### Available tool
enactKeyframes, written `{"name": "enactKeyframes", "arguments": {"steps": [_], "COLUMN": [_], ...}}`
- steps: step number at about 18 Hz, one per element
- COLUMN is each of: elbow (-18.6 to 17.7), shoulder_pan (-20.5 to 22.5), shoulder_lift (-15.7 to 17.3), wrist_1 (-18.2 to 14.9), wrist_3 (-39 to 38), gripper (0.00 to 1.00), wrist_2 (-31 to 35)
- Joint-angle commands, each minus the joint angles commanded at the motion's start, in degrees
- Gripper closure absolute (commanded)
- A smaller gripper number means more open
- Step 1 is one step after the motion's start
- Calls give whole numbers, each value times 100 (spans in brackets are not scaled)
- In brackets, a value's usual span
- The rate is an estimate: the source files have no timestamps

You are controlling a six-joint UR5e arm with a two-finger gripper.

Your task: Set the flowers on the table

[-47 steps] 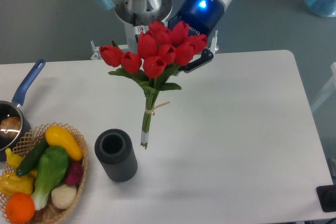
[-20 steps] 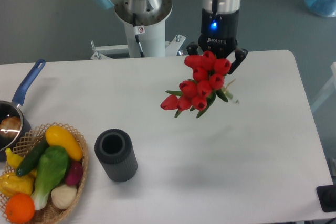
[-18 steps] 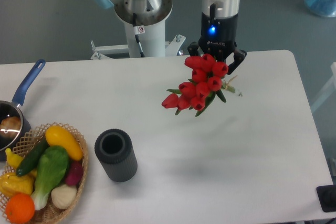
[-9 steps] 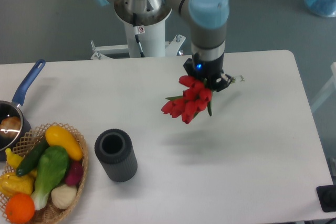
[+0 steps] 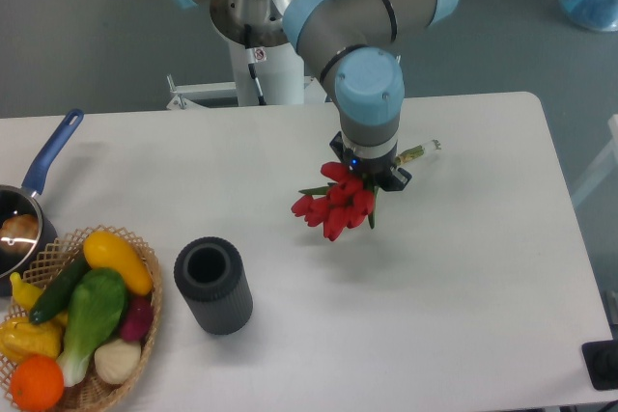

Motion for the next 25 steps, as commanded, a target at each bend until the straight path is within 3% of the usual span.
{"name": "enactKeyframes", "arguments": {"steps": [8,14,17,18,21,25], "elbow": [44,53,62,79,184,202], "shoulder_pan": [-88,-97,-97,-88,-88,-88], "shoulder_lift": [-430,-528,-537,-528,-528,-510], "wrist_1": [44,96,176,176,158,176], "wrist_3": [-229,-255,-238,-220,-211,-229], "gripper": [74,71,61,48,22,11], "wrist_2": [0,0,9,0,-18,0]}}
